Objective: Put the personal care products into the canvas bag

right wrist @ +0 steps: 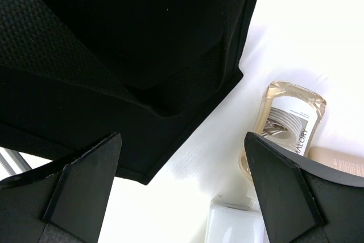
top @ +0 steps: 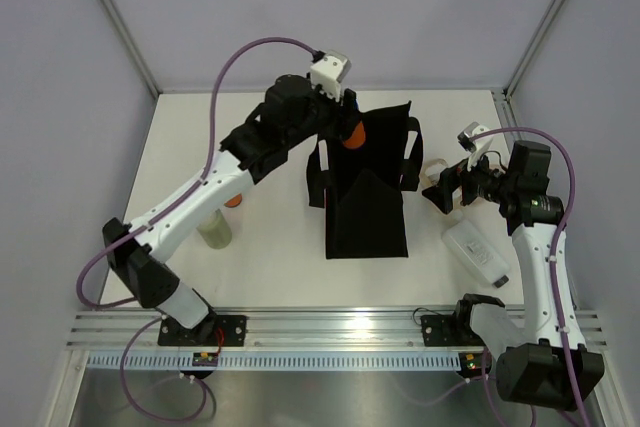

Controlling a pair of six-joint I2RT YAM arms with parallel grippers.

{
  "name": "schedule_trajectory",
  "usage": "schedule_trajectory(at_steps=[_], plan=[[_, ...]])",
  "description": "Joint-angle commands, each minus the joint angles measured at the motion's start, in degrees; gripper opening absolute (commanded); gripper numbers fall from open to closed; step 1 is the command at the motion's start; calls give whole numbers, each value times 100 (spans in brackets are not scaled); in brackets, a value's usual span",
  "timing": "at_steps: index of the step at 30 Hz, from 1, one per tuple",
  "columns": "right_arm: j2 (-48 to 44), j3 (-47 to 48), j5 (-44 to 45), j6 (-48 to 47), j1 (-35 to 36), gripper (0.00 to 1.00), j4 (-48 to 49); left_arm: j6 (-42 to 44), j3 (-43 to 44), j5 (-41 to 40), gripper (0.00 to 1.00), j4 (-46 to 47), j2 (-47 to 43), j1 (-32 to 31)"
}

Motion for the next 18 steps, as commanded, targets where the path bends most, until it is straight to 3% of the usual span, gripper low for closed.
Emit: schedule_trajectory(at_steps=[1, 8, 13, 18], plan=[[34, -21, 123, -126, 5, 99, 72, 580, 619, 371, 0, 139, 177, -253], [61, 6, 97, -108, 5, 99, 54, 1126, 549, 951, 0, 120, 598, -395], [61, 15, 132, -117, 5, 100, 37, 1416, 1084, 1513, 0, -29, 1485, -386], [8, 6, 159, -108, 5, 100, 46, 1522, 1480, 1418, 2, 338, 2136, -369]])
